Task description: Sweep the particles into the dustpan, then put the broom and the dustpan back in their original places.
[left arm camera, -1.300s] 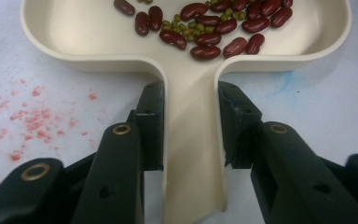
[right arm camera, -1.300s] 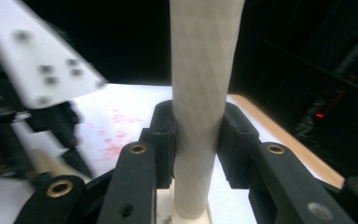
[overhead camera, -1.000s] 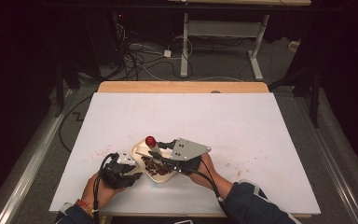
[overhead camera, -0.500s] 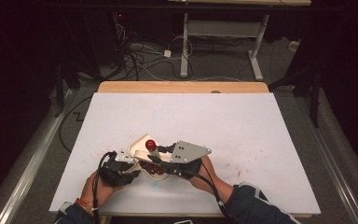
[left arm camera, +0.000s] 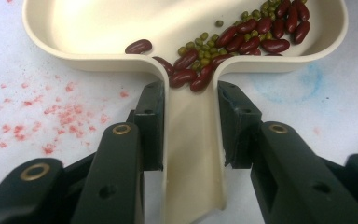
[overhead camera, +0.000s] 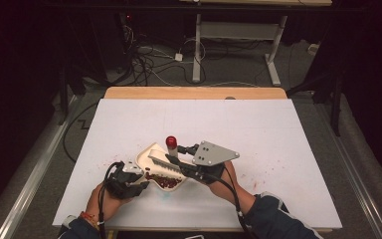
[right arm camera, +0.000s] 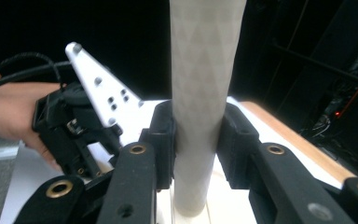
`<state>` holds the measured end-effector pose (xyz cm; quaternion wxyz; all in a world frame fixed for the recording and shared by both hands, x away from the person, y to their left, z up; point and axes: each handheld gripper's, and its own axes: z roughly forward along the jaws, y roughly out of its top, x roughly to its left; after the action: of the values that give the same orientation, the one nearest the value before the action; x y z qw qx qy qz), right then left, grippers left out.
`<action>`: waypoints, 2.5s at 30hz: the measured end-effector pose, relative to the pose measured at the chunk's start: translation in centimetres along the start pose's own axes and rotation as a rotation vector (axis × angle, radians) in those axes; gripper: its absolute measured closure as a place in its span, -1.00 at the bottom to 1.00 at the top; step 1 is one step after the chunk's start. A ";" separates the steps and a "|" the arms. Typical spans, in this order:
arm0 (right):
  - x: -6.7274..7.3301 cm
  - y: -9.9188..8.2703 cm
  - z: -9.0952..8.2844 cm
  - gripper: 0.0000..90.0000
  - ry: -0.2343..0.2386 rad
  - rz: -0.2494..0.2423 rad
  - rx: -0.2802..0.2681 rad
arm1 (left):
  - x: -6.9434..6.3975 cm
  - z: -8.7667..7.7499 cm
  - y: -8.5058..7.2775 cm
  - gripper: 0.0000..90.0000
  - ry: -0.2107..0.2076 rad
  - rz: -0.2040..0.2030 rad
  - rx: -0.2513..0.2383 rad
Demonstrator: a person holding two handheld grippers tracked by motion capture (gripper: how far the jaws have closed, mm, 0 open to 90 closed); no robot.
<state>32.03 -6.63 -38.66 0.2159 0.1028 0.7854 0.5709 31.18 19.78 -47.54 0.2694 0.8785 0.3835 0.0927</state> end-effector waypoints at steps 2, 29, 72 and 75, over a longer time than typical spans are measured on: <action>-0.4 0.3 -0.5 0.56 -0.011 0.006 -0.008 | 0.0 0.0 0.0 0.41 0.002 0.001 0.002; -6.2 -2.3 -10.7 0.56 -0.146 0.053 0.075 | 0.9 -0.3 -0.4 0.41 -0.006 -0.019 -0.014; -13.2 -6.7 -19.2 0.46 -0.016 0.252 0.278 | 3.2 2.2 1.5 0.03 0.128 -0.245 -0.079; -14.7 -6.9 -18.6 0.42 -0.065 0.265 0.301 | 2.5 2.0 1.1 -0.01 0.117 -0.234 -0.077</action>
<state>37.15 -30.78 -37.18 0.1465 0.2546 0.8341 0.4669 34.30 20.18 -48.69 0.2890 0.8098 0.4947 0.1263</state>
